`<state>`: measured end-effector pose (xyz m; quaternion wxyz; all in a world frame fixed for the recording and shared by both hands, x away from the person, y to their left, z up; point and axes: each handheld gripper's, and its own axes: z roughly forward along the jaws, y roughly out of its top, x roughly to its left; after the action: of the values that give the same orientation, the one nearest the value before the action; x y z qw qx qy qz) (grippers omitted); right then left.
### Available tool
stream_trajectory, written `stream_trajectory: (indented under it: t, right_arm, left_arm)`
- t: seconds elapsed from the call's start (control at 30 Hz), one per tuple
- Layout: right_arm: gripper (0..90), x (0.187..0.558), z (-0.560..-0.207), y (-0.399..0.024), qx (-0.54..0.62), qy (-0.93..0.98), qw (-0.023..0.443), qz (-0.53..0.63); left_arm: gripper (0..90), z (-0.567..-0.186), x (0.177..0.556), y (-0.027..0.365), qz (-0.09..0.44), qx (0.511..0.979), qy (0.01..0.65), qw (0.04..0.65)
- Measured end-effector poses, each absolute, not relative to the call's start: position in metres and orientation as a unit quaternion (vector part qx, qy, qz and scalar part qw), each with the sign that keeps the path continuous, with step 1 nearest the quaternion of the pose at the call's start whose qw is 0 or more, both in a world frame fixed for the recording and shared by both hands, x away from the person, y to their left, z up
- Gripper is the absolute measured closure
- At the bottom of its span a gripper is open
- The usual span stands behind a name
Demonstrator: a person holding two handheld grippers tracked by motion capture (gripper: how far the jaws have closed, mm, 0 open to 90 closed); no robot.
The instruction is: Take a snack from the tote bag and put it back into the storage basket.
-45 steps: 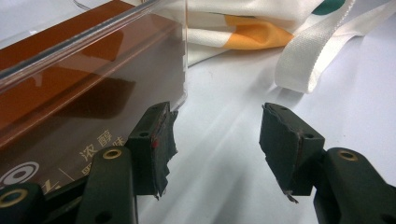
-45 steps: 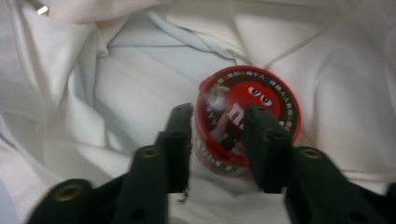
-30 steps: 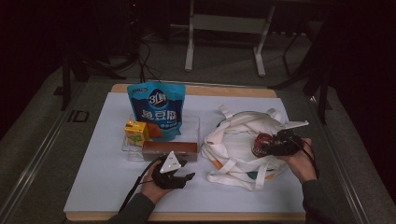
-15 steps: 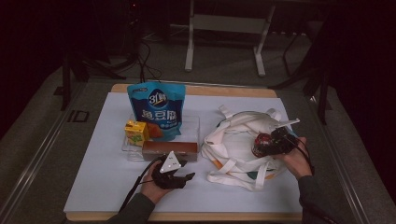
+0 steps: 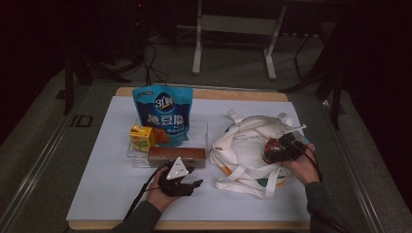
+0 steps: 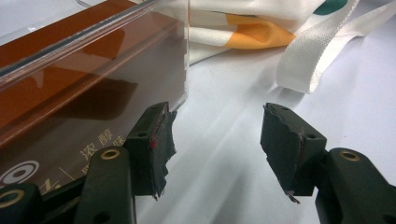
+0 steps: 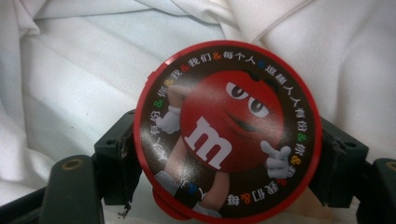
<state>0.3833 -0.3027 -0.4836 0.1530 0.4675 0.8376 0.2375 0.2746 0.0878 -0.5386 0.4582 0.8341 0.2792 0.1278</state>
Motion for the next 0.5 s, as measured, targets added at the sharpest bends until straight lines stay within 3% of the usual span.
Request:
stream_trajectory:
  t: [0.5]
  right_arm:
    - [25.4,0.3797,-0.4813,-0.2984,0.472,0.833,0.165,0.237]
  left_arm:
    - [43.2,-0.5387,0.2750,0.0876,0.128,0.835,0.280,0.456]
